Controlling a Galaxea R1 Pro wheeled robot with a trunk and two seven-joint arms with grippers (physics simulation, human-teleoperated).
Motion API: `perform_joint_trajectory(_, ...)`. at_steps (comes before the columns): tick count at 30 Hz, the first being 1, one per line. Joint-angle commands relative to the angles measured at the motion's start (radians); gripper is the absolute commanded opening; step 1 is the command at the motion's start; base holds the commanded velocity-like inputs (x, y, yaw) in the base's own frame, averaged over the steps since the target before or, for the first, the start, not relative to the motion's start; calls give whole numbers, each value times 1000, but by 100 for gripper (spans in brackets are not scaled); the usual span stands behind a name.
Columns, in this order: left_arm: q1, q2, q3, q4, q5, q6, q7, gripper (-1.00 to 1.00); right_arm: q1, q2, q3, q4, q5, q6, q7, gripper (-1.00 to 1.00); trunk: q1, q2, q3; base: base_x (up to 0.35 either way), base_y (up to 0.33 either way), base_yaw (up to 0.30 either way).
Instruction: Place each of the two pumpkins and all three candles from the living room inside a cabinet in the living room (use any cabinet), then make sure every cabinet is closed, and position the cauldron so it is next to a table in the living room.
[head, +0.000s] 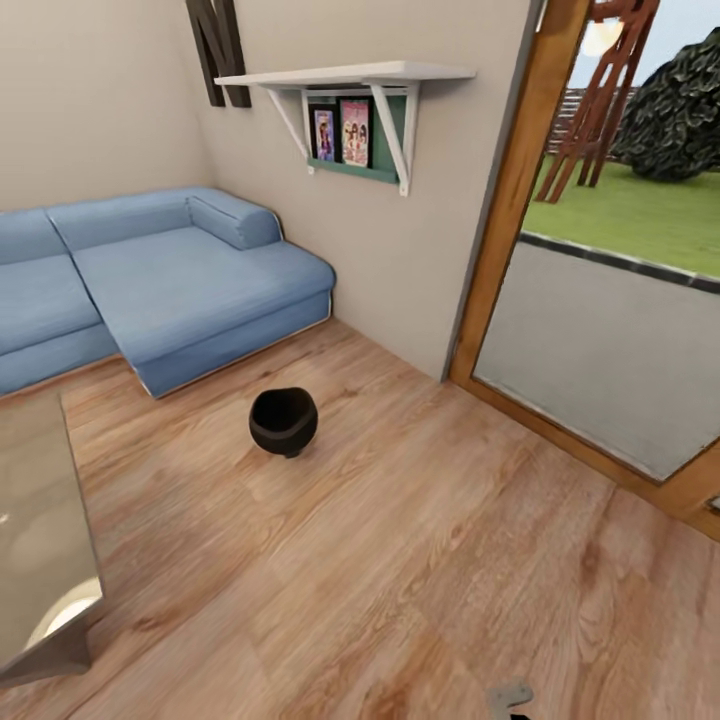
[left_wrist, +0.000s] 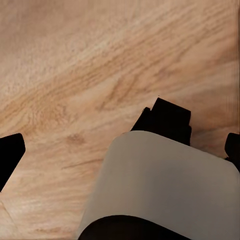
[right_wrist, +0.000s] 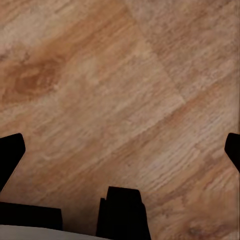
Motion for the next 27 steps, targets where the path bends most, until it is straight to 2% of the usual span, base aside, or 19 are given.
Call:
perform_joint_trajectory(1, 0, 0, 0, 0, 0, 0, 0, 100, 0, 0, 0, 0, 0, 0, 0, 100, 0, 0, 0, 328, -87, 277)
perform_joint_trajectory(18, 0, 0, 0, 0, 0, 0, 0, 100, 0, 3, 0, 1, 1, -1, 0, 100, 0, 0, 6, 328, -81, 276)
perform_joint_trajectory(27, 0, 0, 0, 0, 0, 0, 0, 100, 0, 5, 0, 2, 1, -3, 0, 100, 0, 0, 15, 329, -14, 257)
